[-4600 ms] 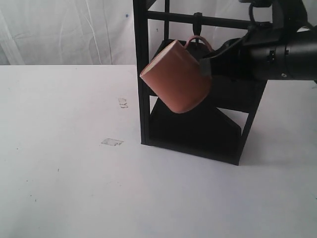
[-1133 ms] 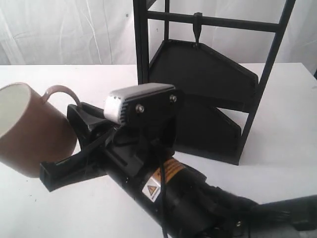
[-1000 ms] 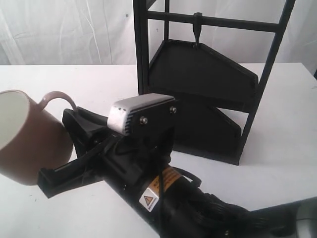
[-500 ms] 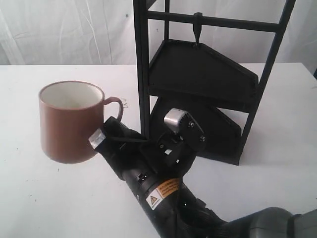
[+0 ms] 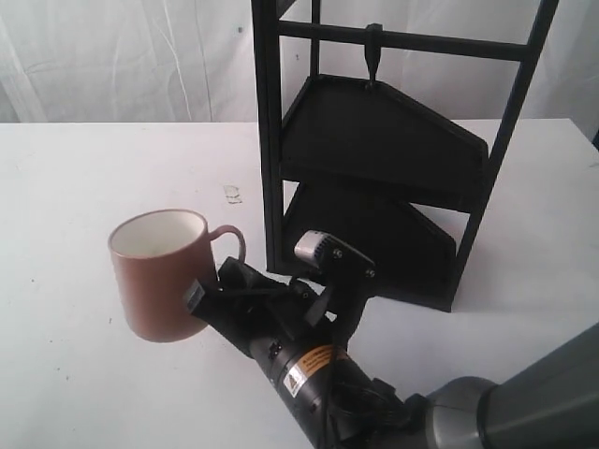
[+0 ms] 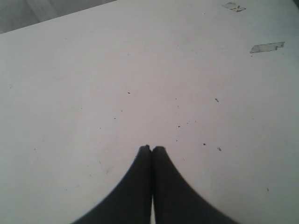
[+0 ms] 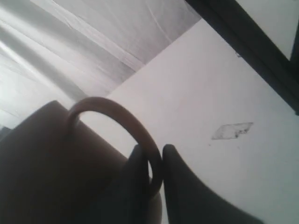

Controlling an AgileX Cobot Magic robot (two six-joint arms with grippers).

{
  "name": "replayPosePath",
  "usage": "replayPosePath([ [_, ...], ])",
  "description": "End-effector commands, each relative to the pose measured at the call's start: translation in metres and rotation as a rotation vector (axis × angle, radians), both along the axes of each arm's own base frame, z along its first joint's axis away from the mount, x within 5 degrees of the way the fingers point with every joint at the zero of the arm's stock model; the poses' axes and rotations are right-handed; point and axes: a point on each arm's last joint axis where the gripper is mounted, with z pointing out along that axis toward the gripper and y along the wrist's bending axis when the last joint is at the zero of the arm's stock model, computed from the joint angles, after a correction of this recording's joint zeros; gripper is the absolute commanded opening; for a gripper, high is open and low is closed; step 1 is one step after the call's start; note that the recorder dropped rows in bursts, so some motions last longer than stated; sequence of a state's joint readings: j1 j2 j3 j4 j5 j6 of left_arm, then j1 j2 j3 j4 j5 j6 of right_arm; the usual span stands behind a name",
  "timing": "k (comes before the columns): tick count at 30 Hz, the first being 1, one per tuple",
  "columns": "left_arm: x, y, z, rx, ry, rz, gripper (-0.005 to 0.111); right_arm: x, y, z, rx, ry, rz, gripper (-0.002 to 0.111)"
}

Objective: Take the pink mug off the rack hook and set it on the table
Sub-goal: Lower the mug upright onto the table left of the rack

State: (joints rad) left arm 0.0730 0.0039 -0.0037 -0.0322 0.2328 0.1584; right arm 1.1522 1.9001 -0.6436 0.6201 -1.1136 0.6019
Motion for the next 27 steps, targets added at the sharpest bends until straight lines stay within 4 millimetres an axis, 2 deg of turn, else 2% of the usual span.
replayPosePath([
  [1, 0.000, -0.001, -0.001, -0.009, -0.001, -0.006, 0.000, 0.006, -0.005, -0.001, -0.076, -0.039, -0.008, 0.000],
  [6, 0.000, -0.001, -0.001, -0.009, -0.001, -0.006, 0.000, 0.006, -0.004, 0.007, -0.133, -0.187, 0.013, 0.000],
  [9, 0.000, -0.001, -0.001, -0.009, -0.001, -0.006, 0.000, 0.007, -0.003, 0.003, -0.203, -0.253, 0.021, 0.000],
  [20, 0.000, -0.001, -0.001, -0.009, -0.001, -0.006, 0.000, 0.014, 0.009, -0.017, -0.242, -0.243, 0.036, 0.000],
  [27, 0.000, -0.001, -0.001, -0.009, -0.001, -0.006, 0.000, 0.015, 0.007, -0.019, -0.113, -0.142, -0.002, 0.000],
])
